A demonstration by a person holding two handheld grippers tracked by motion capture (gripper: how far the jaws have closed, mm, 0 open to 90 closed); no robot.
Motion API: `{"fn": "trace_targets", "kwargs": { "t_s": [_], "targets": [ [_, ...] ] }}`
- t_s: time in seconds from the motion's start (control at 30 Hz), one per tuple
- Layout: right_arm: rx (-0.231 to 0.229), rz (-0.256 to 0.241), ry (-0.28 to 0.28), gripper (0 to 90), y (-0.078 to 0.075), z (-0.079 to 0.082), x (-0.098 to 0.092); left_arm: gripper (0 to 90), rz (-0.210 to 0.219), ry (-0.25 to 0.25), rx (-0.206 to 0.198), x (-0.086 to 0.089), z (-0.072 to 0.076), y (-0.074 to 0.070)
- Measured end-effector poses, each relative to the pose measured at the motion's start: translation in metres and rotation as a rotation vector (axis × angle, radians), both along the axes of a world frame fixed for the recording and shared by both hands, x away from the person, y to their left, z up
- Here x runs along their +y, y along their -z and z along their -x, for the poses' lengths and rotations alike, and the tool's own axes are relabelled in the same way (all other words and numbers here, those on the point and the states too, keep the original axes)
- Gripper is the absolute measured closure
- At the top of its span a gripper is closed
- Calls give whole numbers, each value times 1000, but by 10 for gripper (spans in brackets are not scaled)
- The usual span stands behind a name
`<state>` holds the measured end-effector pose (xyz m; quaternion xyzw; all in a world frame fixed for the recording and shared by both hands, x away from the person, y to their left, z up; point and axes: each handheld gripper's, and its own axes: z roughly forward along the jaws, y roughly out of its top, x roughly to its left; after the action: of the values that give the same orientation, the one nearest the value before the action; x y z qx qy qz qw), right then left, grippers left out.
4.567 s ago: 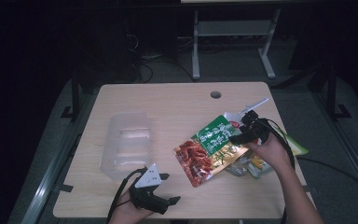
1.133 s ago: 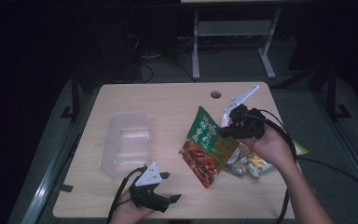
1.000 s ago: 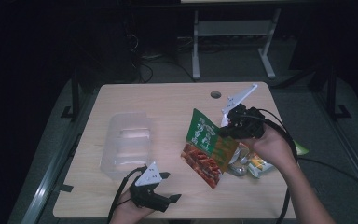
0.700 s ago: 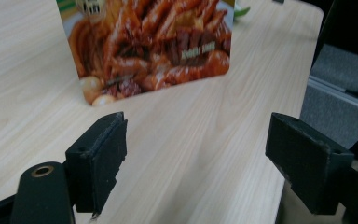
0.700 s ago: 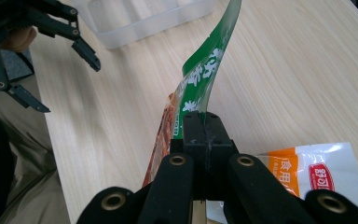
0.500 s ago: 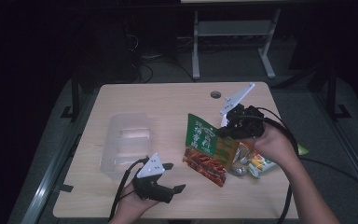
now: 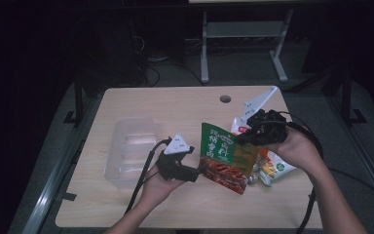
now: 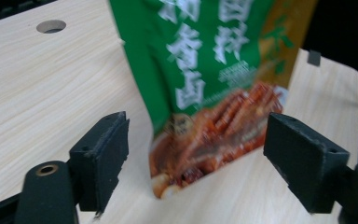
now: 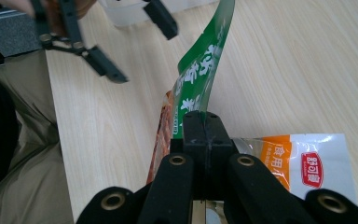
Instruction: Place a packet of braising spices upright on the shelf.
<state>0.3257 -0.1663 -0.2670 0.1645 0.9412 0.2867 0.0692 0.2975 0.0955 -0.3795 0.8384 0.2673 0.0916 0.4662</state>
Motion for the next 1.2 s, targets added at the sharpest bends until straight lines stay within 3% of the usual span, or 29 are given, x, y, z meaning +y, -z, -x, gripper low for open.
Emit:
{"fn": "trace_targets", "kwargs": {
  "t_s": [0.07, 0.2, 0.37, 0.47, 0.53, 0.6, 0.73, 0.83, 0.93, 1.2],
  "targets": [
    [-3, -3, -7, 900, 1, 0, -2, 235, -17, 7, 19, -6, -9, -1],
    [-9, -7, -20, 900, 2, -1, -3, 293, -13, 38, 48, -13, -23, -1],
    [-6, -9, -35, 900, 3, -2, -2, 306, 4, 68, 136, -19, -37, 2],
    [-7, -10, -36, 900, 3, -2, -2, 380, 5, 84, 155, -20, -43, 4],
    [-7, -9, -32, 900, 3, -3, -2, 512, 18, 95, 175, -20, -45, 4],
    [-7, -8, -28, 900, 3, -3, -2, 530, 6, 88, 162, -20, -44, 4],
    [-10, -14, -19, 900, 5, -6, -3, 687, -7, 94, 145, -16, -44, 2],
    [-9, -14, -13, 900, 5, -6, -4, 741, -18, 110, 128, -14, -43, 1],
    [-13, -11, -5, 900, 5, -7, -4, 802, -10, 116, 139, -13, -41, 1],
    [-9, -31, 18, 898, 6, -9, -8, 856, -32, 125, 94, -12, -35, -3]
  ]
}}
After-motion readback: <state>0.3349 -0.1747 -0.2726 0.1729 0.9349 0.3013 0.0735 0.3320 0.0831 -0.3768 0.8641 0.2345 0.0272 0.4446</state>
